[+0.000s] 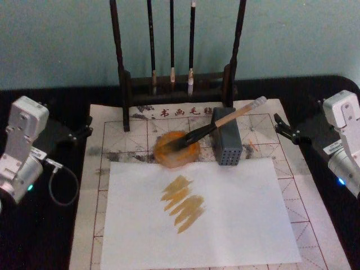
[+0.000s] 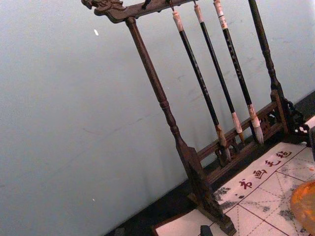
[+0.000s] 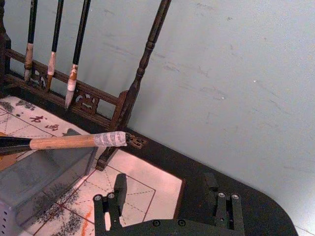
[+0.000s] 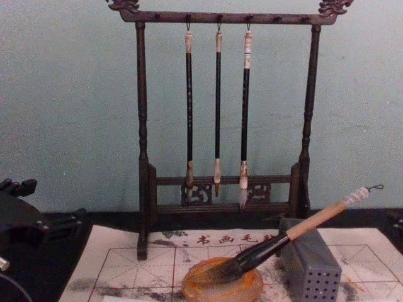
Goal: Pick up the brush from the inkstone, write on the paper, then place the brush back to its original position.
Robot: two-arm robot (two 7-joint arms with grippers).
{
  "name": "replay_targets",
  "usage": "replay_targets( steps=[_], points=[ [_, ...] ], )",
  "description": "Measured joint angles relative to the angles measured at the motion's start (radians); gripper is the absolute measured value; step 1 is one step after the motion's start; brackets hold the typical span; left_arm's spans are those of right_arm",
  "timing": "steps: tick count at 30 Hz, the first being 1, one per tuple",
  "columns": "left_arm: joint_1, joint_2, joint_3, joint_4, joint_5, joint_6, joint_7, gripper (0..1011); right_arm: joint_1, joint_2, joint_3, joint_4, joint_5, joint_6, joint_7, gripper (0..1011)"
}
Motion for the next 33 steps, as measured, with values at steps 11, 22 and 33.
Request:
replay_targets(
  steps=[11, 22, 33],
  points=[
    [0.000, 0.000, 0.000, 0.000, 0.000, 0.000, 0.000, 1001, 0.000, 0.000, 0.000, 0.000, 0.000, 0.000, 0.000, 1000],
    [0.000, 0.000, 0.000, 0.000, 0.000, 0.000, 0.000, 1001, 0.000, 0.000, 0.000, 0.000, 0.000, 0.000, 0.000, 1000],
    [0.000, 0.000, 0.000, 0.000, 0.000, 0.000, 0.000, 1001, 0.000, 0.000, 0.000, 0.000, 0.000, 0.000, 0.000, 1000]
  ],
)
